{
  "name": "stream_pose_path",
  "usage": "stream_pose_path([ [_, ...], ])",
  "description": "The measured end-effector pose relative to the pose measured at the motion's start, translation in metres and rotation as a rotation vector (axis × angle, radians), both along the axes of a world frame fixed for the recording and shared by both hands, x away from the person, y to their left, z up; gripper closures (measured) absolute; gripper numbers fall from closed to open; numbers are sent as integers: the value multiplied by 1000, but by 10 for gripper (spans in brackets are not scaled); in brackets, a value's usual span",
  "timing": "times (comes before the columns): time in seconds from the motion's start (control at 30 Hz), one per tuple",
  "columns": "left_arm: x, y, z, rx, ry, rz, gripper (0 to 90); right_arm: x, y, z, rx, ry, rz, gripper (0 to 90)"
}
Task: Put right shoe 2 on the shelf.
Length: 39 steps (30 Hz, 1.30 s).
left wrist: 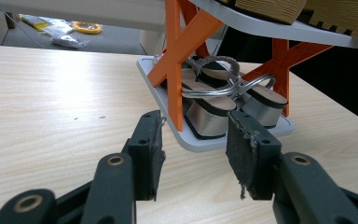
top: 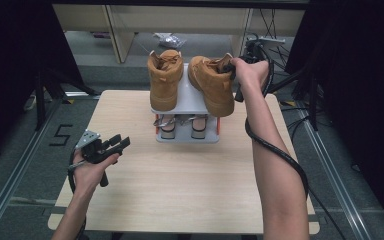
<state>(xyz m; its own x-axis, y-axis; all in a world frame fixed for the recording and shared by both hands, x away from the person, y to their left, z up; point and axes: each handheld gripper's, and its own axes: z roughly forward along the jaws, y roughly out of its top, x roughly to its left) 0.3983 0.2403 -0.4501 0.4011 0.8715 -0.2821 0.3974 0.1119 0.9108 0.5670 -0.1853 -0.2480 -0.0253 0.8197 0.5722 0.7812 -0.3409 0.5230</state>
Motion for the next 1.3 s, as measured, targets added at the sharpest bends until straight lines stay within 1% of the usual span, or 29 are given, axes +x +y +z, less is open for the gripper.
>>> stream_pose_path([
  [0.03,0,0,0,0,0,0,549,0,0,0,0,0,0,708],
  [0.07,0,0,0,1,0,0,549,-1,0,0,-21,-5,5,689],
  [0.13,0,0,0,2,1,-1,547,-4,2,1,-29,-34,0,627],
  [0.17,0,-1,0,0,2,-3,544,-6,2,2,-40,-85,26,550],
  [0.23,0,-1,-1,1,4,-3,543,-7,3,4,-45,-90,23,533],
  [0.27,0,-1,-1,1,4,-2,538,-11,2,8,-75,-137,35,496],
  [0.3,0,-1,-1,-2,2,-5,538,-11,2,8,-75,-137,35,496],
  [0.4,1,-1,-1,-6,-3,-5,528,-19,1,15,-84,-174,35,464],
  [0.43,0,0,-1,-1,1,-2,522,-22,-2,16,-91,-209,46,461],
  [0.53,0,0,-2,-1,4,4,510,-31,-9,21,-100,-240,40,460],
  [0.57,0,0,-1,-2,4,4,508,-37,-13,23,-96,-240,35,460],
  [0.6,0,0,-1,-2,4,4,507,-37,-13,23,-96,-240,35,460],
  [0.63,0,0,-1,-3,3,3,507,-38,-17,23,-112,-252,44,466],
  [0.67,0,0,-1,-2,1,2,506,-44,-23,23,-108,-263,48,476],
  [0.7,0,0,-1,-1,1,4,506,-44,-23,23,-108,-263,48,476],
  [0.73,0,-1,-1,-5,-4,-1,503,-49,-28,23,-105,-260,38,504],
  [0.8,0,-1,-1,-1,-1,2,503,-51,-31,22,-106,-264,48,509],
  [0.93,0,-1,-2,6,5,2,503,-60,-39,17,-81,-249,53,583],
  [0.97,0,-1,-2,7,6,1,504,-62,-41,15,-84,-249,56,617],
  [1.0,0,-1,-2,8,6,1,508,-64,-44,12,-119,-254,78,648],
  [1.03,-1,-1,-1,7,6,-1,510,-66,-44,9,-121,-247,84,665],
  [1.07,-1,-1,-1,5,7,3,512,-69,-44,6,-115,-217,85,684],
  [1.1,-1,-1,-1,4,5,2,513,-71,-48,-3,-151,-215,120,741],
  [1.13,-1,-1,-1,4,5,2,514,-71,-48,-3,-151,-215,120,741],
  [1.17,-1,-1,-1,6,6,2,514,-74,-46,-6,-132,-175,108,763],
  [1.2,-1,-1,-2,8,5,-1,514,-77,-46,-19,-131,-136,126,826],
  [1.23,-1,-1,-2,8,5,-1,514,-77,-46,-19,-131,-136,126,826],
  [1.27,-1,-2,-2,6,6,-2,514,-78,-48,-23,-163,-140,145,849],
  [1.3,-1,-2,-2,6,6,-2,514,-78,-48,-32,-173,-136,170,878],
])
